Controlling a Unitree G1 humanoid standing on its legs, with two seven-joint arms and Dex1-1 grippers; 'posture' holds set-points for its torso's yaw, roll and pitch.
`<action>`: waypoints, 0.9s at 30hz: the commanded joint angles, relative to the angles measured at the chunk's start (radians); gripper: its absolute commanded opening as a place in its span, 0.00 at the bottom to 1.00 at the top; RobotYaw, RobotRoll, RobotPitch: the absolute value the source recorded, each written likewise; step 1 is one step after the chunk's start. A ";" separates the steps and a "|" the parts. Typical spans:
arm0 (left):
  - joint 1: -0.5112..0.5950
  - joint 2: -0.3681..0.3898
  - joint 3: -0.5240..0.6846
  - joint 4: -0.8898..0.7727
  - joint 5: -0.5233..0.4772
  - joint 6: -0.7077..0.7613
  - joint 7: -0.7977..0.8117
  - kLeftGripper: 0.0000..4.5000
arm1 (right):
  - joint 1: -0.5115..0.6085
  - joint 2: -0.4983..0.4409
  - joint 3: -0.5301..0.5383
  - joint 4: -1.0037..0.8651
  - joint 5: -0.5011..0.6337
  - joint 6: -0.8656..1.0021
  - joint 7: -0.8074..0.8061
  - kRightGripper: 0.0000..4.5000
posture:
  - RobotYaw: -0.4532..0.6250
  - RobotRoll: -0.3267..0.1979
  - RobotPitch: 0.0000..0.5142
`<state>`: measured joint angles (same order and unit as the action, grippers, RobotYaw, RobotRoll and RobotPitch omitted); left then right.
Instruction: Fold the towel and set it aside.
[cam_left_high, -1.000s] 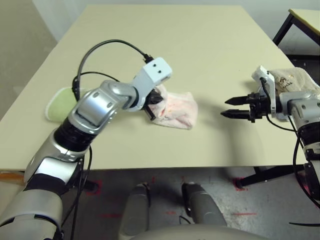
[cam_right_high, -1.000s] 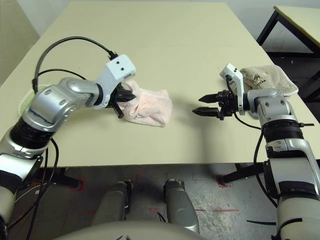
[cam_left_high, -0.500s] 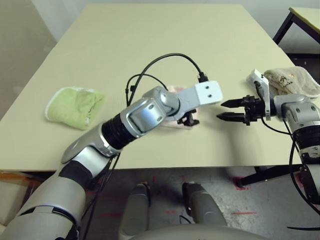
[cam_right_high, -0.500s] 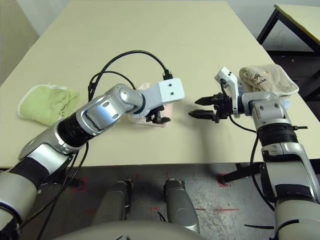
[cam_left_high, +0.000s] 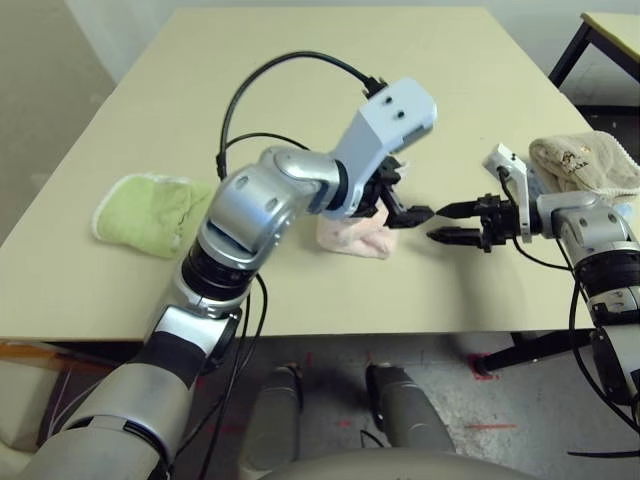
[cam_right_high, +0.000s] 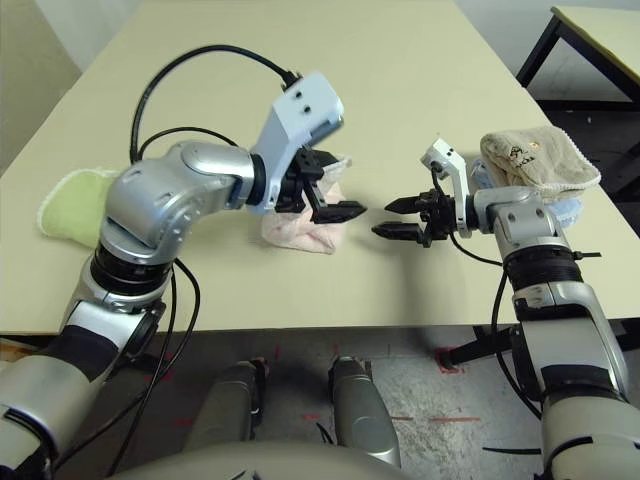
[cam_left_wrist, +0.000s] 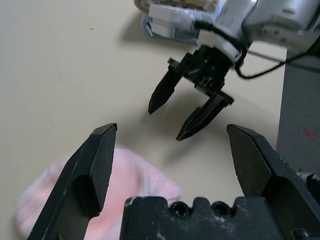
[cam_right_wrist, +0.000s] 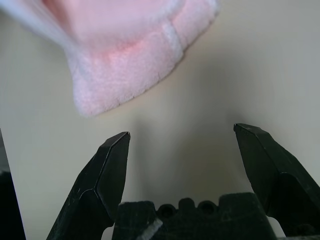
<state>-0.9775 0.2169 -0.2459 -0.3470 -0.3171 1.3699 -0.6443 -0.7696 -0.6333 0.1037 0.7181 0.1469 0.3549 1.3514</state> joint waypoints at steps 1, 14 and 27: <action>0.015 -0.012 -0.062 -0.009 -0.031 0.025 0.019 0.99 | -0.026 0.011 0.012 0.042 -0.022 -0.036 -0.005 1.00 | 0.56 0.62 0.24; 0.070 0.084 0.083 -0.034 -0.034 -0.077 0.099 0.99 | -0.075 0.061 -0.018 -0.095 0.066 0.002 0.043 1.00 | 0.55 0.62 0.24; 0.287 0.389 0.268 -0.254 -0.168 -0.027 0.053 0.99 | -0.080 0.191 0.081 -0.283 0.057 -0.067 0.048 1.00 | 0.61 0.62 0.24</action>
<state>-0.7047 0.5939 0.0161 -0.5709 -0.4637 1.3317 -0.5832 -0.8507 -0.4549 0.1580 0.4439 0.2172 0.3163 1.4129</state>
